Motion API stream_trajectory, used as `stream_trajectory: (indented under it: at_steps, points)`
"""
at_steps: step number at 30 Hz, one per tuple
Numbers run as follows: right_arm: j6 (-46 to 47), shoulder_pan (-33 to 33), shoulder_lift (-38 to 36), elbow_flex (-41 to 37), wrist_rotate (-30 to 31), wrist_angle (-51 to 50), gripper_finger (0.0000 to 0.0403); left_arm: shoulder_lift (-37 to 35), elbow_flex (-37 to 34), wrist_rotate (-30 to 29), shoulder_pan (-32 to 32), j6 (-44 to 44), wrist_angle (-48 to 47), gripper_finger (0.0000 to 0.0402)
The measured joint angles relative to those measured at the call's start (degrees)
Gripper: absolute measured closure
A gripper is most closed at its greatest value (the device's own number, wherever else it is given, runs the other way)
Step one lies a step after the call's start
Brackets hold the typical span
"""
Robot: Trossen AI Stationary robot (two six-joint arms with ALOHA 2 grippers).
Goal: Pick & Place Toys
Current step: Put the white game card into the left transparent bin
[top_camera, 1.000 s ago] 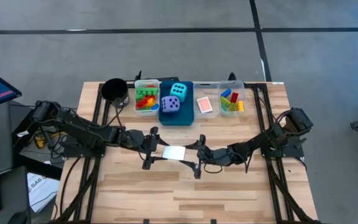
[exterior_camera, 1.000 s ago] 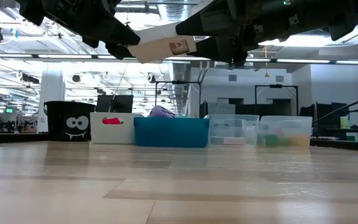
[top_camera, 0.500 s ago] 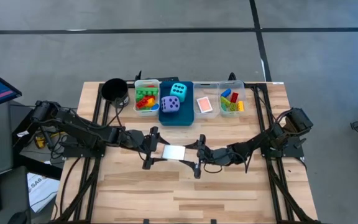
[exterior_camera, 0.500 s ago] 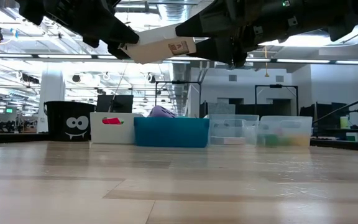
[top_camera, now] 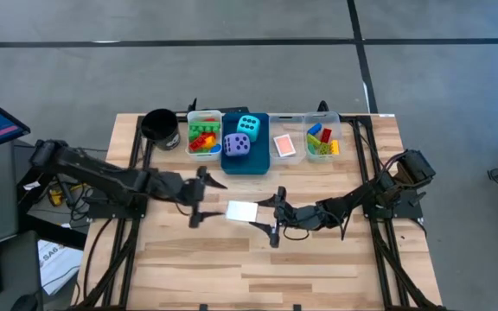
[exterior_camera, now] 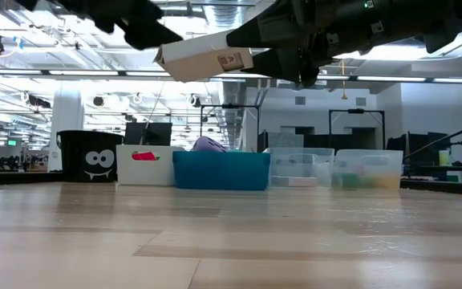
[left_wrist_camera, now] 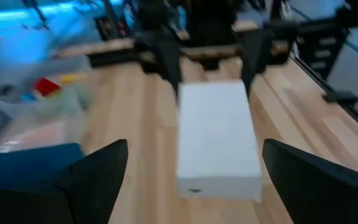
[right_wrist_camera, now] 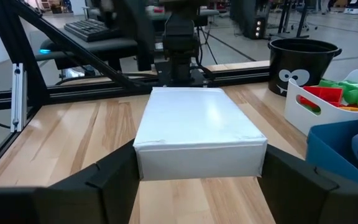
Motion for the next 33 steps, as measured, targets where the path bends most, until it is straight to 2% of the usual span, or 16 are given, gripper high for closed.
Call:
stream_trajectory:
  at_steps: [5, 9, 13, 20, 33]
  points:
    - [0.0, -0.1, 0.0, 0.0, 0.3, 0.2, 0.0126, -8.9, 0.0, -5.2, 0.0, 0.0, -4.1, 0.0040]
    - [0.0, -0.4, 0.0, 0.0, 1.9, 0.2, 0.0126, -13.8, 0.0, -13.8, 0.0, -2.2, -7.9, 0.0041]
    - [0.0, -1.2, 0.0, 0.0, 2.1, 0.7, 0.0126, -15.8, 0.0, -22.1, 0.0, -7.2, -12.3, 0.0042]
    - [0.0, -3.4, 0.0, 0.0, 2.8, 1.1, 0.0127, -14.2, 0.0, -30.7, 0.0, -10.8, -16.5, 0.0042]
    - [0.5, -8.9, 0.0, 0.0, 4.9, 1.3, 0.0127, -5.1, 0.0, -31.1, 0.0, -10.4, -15.8, 0.0042]
